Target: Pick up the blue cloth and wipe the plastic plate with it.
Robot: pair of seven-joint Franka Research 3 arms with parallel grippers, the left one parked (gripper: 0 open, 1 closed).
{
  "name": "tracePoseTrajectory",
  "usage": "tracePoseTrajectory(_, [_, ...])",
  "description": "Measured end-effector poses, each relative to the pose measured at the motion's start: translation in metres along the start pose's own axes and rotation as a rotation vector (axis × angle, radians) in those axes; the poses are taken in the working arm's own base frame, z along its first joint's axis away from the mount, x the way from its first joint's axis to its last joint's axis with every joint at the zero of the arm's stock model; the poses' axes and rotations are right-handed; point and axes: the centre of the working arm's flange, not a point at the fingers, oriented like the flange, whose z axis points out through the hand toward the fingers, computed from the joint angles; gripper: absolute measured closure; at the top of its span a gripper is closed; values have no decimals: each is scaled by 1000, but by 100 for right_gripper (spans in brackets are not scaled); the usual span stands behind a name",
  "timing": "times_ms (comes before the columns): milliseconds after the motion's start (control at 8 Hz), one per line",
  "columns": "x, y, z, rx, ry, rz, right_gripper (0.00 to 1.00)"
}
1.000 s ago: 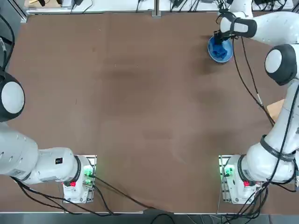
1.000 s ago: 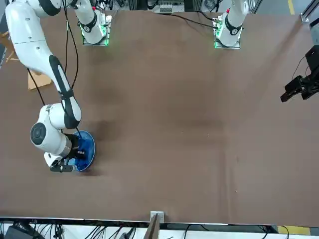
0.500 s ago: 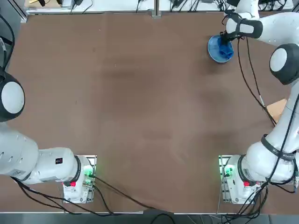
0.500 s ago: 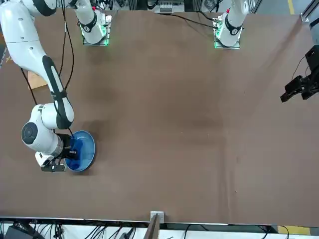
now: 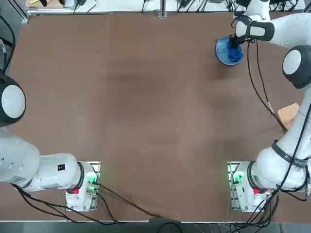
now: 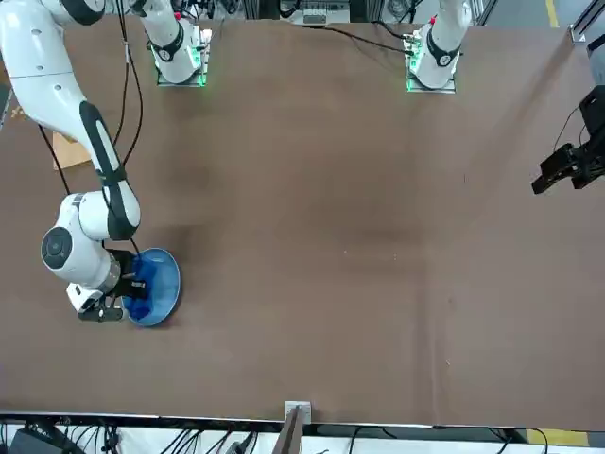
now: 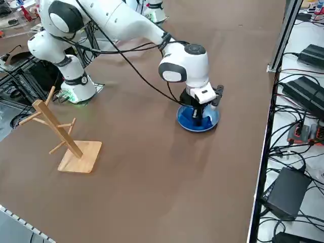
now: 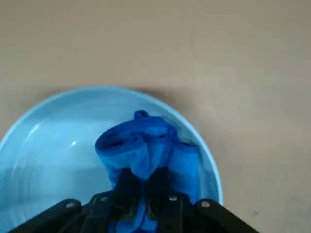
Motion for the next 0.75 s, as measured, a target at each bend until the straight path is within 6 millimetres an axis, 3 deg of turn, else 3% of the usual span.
tracePoseTrajectory(375, [-23, -19, -1, -4, -39, 30, 89])
tracePoseTrajectory(750, [-28, -51, -2, -7, -53, 83, 89])
